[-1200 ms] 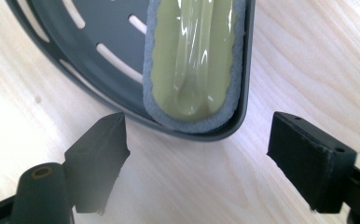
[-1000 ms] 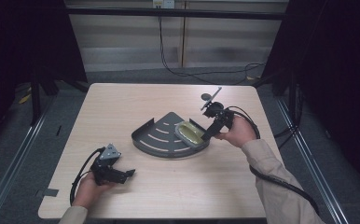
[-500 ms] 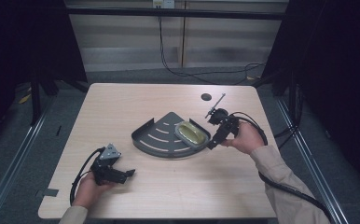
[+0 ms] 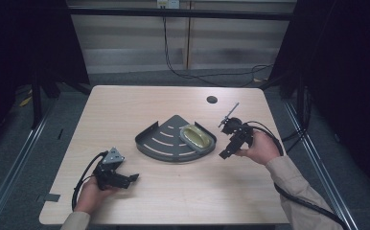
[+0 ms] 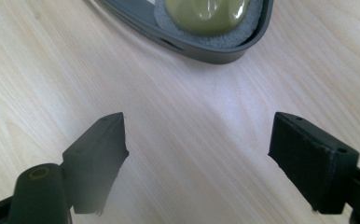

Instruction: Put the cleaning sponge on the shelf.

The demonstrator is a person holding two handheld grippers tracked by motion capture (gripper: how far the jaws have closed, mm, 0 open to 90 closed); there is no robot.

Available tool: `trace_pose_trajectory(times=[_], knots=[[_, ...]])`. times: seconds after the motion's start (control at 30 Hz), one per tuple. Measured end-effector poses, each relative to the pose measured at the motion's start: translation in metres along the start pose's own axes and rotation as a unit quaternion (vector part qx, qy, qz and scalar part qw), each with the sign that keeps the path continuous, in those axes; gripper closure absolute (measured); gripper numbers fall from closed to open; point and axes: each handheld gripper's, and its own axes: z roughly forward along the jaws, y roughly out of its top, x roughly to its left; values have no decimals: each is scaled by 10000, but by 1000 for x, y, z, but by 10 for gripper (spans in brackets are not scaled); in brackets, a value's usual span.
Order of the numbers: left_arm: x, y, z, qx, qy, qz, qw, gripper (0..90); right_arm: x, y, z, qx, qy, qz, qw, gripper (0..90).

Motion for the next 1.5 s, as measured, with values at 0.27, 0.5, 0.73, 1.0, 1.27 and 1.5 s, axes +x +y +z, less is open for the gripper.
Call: trace_pose_trajectory(times=[0.27,0.5,0.73,1.0,1.27,1.5], knots=[[0,0,0,2,8,8,10000,89,3,-10,3,45,33,-48,10000,183],[0,0,0,2,-3,0,10000,89,3,-24,10,88,55,-12,9999,182],[0,0,0,5,10,0,10000,89,0,-39,15,64,58,58,9999,182],[0,0,0,4,10,1,10000,89,-2,-59,19,65,62,227,9997,181],[0,0,0,-8,3,-12,10000,89,-3,-75,25,5,59,259,9996,175],[0,0,0,-6,11,-3,10000,89,-3,-86,33,-55,33,358,9993,171]])
